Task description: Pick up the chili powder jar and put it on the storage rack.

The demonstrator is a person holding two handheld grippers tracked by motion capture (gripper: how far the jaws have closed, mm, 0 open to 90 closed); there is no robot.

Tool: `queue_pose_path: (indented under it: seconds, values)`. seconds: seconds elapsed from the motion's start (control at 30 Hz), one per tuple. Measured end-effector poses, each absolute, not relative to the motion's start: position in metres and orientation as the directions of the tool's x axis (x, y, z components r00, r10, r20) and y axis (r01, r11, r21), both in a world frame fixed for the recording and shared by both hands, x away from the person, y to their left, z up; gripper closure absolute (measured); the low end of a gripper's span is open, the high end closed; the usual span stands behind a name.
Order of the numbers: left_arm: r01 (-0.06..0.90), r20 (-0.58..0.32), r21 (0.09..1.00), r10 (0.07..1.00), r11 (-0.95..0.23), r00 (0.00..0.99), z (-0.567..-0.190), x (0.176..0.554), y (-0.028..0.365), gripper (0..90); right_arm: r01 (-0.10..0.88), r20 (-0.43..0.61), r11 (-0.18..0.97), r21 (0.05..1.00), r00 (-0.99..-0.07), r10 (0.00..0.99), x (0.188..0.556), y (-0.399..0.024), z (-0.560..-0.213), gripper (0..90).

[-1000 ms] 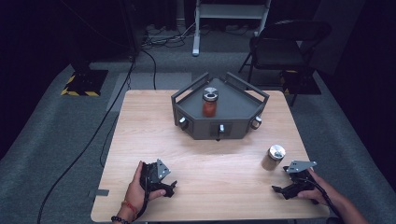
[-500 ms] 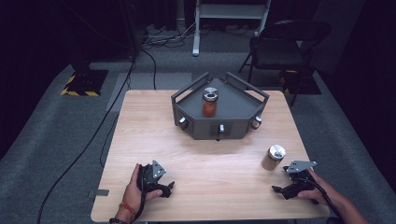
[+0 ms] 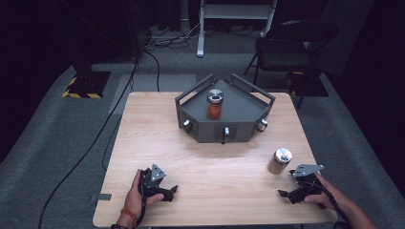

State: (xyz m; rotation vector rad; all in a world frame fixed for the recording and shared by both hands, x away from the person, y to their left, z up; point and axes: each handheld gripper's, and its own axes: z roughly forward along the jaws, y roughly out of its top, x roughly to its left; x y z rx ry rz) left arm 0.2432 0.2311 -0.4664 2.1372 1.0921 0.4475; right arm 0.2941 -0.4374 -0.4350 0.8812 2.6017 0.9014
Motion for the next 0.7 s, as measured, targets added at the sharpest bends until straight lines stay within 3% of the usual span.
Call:
queue_pose_path:
  seconds: [0.7]
  values:
    - [0.576,-0.009,0.709,0.812,-0.407,0.584,-0.4667,0.2427,0.2330,0.3,0.462,-0.037,0.625,0.629,-0.785,0.618,0.2953,-0.4375,-0.4351,0.0]
